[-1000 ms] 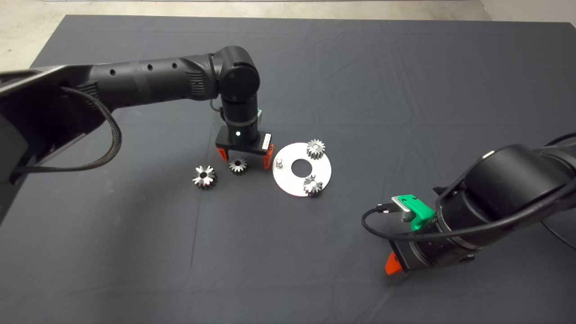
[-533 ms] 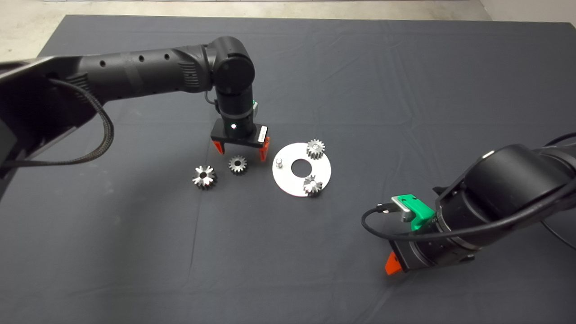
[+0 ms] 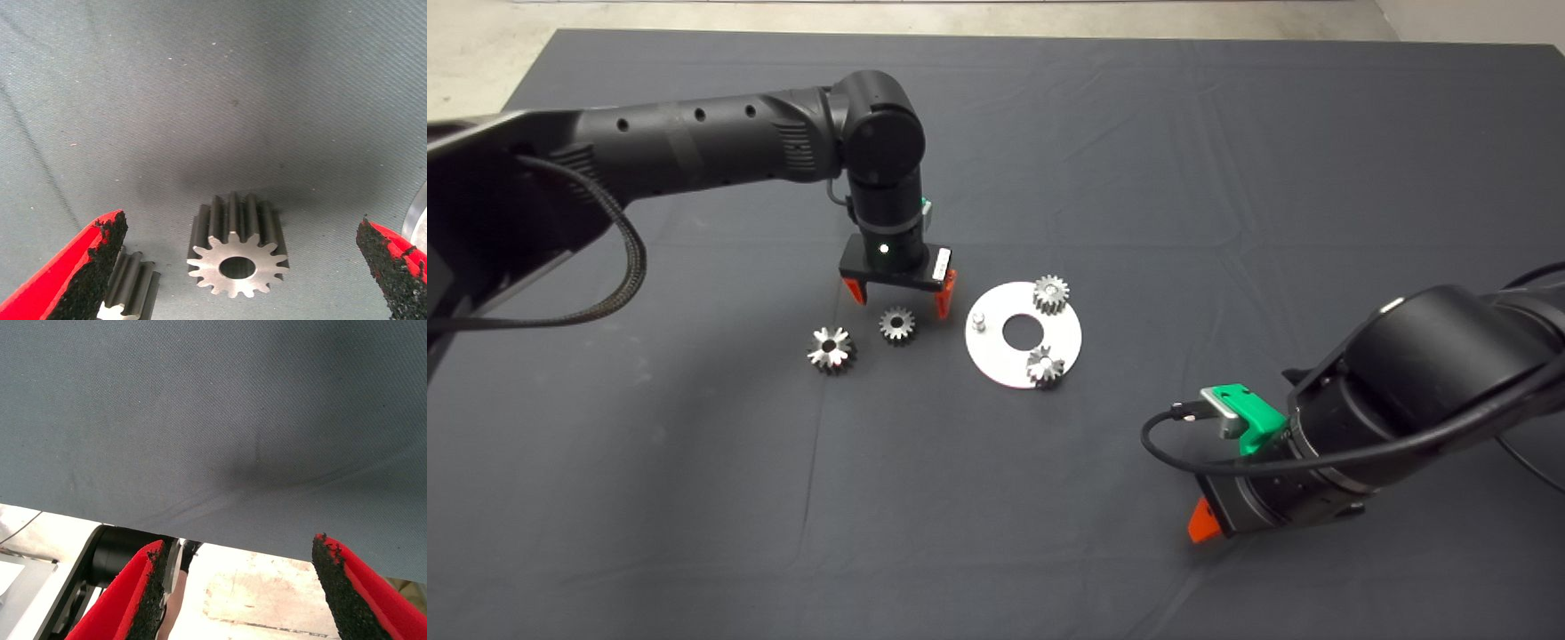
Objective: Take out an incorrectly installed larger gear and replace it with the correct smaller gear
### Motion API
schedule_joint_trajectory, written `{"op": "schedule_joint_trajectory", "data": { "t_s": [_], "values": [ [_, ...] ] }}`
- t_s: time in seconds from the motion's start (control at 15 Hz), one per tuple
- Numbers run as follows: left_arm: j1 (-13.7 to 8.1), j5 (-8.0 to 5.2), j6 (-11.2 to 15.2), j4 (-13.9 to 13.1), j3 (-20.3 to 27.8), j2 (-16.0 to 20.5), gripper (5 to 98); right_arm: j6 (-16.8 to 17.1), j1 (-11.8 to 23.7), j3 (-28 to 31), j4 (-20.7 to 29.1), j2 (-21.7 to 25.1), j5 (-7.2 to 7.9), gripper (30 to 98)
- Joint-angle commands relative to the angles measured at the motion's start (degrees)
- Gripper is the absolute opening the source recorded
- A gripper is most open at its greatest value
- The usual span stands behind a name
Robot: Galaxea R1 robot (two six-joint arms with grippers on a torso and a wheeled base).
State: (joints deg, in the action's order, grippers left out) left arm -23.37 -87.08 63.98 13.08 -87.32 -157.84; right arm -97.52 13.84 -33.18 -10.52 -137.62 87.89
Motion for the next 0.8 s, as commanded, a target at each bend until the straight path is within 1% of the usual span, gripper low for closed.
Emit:
{"op": "schedule_joint_trajectory", "data": {
  "t_s": [0.0, 0.13, 0.27, 0.4, 0.6, 0.73],
  "values": [
    [-0.98, -2.83, -0.26, -0.72, 0.76, 0.23, 88.3, 0.21, 1.28, 0.24, 0.33, 0.20, 7.11, 58.4],
    [-0.98, -3.27, -0.26, -1.42, 0.99, 1.13, 88.3, 0.20, 1.28, 0.24, 0.33, 0.20, 7.11, 58.4],
    [-0.98, -3.19, -0.26, -2.18, 2.87, 2.48, 88.3, 0.14, 1.28, 0.24, 0.33, 0.12, 7.11, 58.4],
    [-0.98, -3.27, -0.17, -3.50, 3.05, 2.75, 88.3, 0.16, 1.28, 0.06, 0.33, -0.07, 7.11, 58.4],
    [-0.98, -3.27, -0.17, -3.72, 3.14, 2.66, 88.3, 0.18, 1.28, 0.15, 0.33, 0.02, 7.11, 58.4],
    [-0.98, -3.19, -0.17, -4.56, 3.05, 2.57, 88.3, 0.17, 1.28, 0.24, 0.38, 0.11, 7.11, 58.4]
  ]
}}
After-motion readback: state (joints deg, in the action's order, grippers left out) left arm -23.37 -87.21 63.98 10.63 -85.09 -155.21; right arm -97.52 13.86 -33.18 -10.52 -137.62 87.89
